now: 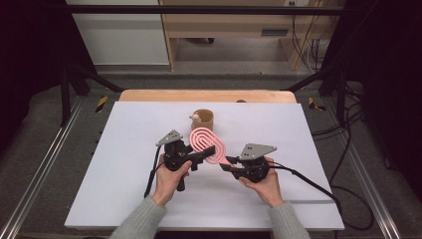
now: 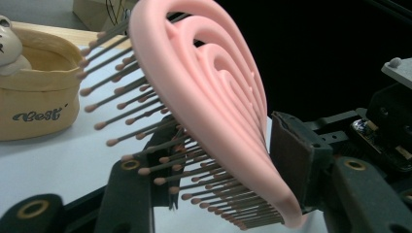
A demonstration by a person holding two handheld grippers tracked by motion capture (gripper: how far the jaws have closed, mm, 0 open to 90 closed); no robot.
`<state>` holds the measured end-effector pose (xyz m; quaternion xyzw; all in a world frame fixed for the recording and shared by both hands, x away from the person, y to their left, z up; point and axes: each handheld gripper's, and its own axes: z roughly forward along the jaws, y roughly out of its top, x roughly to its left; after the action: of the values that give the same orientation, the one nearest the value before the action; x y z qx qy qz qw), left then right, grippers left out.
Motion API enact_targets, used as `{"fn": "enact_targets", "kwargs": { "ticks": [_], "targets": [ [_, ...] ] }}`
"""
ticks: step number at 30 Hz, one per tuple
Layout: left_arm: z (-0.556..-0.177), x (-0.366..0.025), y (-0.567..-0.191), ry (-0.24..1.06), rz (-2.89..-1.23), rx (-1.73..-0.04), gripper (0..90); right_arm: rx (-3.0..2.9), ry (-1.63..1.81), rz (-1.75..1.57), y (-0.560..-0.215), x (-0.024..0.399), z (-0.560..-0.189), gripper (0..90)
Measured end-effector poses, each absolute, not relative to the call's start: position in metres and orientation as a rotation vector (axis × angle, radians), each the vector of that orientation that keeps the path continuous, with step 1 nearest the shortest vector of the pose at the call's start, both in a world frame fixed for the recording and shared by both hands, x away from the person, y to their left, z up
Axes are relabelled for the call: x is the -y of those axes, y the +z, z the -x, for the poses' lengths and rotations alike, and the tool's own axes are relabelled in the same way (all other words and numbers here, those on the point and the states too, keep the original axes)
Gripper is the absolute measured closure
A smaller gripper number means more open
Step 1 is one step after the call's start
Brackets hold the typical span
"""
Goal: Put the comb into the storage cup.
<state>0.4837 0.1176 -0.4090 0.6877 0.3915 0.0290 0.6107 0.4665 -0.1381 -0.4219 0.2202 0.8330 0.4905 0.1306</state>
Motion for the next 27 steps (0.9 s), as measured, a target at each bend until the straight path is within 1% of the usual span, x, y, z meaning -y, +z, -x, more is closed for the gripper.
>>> {"fn": "enact_targets", "kwargs": {
  "ticks": [4,16,27],
  "targets": [
    [-0.483,-0.117,-0.408,0.039,-1.575,-0.902,53.5,-2.418,1.430,-0.631,-0.423,0.137,-0.466,70.4],
    [-0.479,-0.115,-0.404,0.026,-1.575,-0.861,59.9,-2.429,1.434,-0.623,-0.424,0.136,-0.467,71.0],
    [-0.473,-0.111,-0.398,0.037,-1.585,-0.821,62.3,-2.433,1.457,-0.622,-0.423,0.136,-0.467,70.8]
  ]
}}
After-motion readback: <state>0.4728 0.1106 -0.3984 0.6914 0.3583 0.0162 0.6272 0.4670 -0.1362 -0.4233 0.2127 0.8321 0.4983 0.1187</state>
